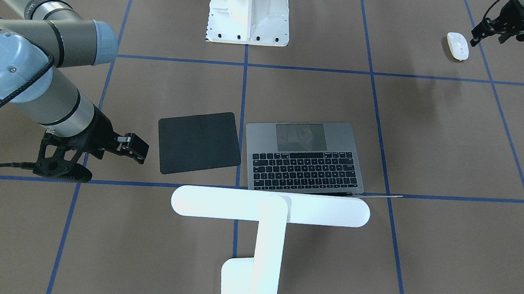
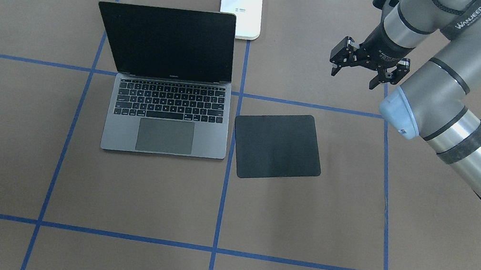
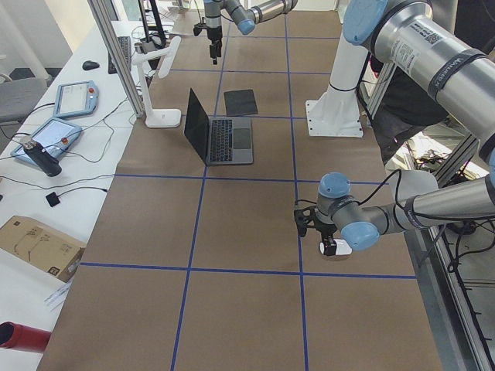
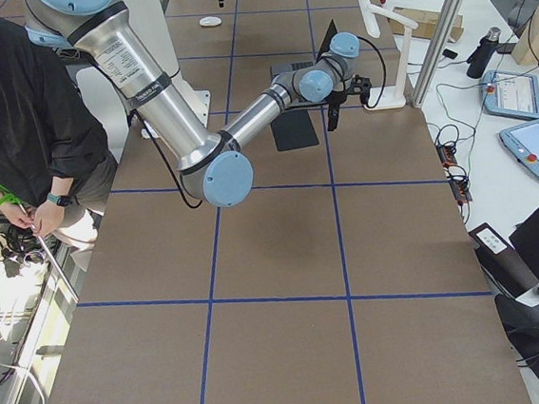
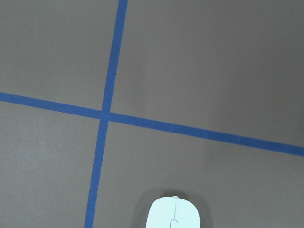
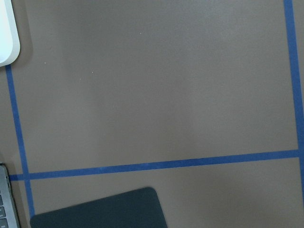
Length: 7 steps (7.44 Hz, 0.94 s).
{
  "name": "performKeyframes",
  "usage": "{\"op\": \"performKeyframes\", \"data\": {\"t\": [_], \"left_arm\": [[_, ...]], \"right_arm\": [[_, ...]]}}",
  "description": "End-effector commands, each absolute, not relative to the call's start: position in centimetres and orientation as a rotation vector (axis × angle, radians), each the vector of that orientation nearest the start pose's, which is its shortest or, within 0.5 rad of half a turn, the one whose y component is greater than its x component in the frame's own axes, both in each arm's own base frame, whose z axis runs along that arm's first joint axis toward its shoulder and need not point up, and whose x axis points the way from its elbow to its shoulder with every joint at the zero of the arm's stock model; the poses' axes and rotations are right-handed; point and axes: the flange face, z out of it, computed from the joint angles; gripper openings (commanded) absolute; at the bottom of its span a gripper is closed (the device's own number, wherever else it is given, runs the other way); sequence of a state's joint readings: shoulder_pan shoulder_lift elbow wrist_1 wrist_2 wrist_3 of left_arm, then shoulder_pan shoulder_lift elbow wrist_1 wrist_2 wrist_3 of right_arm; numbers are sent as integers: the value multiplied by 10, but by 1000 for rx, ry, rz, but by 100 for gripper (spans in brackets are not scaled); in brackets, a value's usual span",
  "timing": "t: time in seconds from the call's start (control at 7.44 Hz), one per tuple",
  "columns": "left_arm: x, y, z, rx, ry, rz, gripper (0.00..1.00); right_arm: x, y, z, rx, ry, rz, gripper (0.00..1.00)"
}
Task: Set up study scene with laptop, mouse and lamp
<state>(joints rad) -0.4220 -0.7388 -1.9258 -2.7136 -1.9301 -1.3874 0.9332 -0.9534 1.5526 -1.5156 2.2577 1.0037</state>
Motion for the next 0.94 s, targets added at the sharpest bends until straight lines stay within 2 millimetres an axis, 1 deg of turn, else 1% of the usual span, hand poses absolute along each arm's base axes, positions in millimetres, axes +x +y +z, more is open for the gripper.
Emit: {"op": "performKeyframes", "data": {"t": [0.0, 0.13, 0.27, 0.4, 0.67, 0.81], "left_arm": [[152, -140, 642, -170, 748, -111, 100], [180, -125, 639, -175, 755, -112, 100], [185, -119, 637, -177, 766, -95, 100], [183, -119, 637, -178, 770, -93, 100], [176, -118, 645, -172, 754, -81, 100], [167, -118, 650, -172, 747, -76, 100]], "right_arm": [[-361, -597, 286, -46, -907, 112, 99], [-360, -596, 287, -46, -905, 113, 99], [-360, -596, 289, -48, -903, 114, 99], [-360, -596, 289, -48, -903, 114, 99], [-364, -594, 288, -50, -904, 109, 99], [-366, -593, 288, -51, -903, 107, 99]]}}
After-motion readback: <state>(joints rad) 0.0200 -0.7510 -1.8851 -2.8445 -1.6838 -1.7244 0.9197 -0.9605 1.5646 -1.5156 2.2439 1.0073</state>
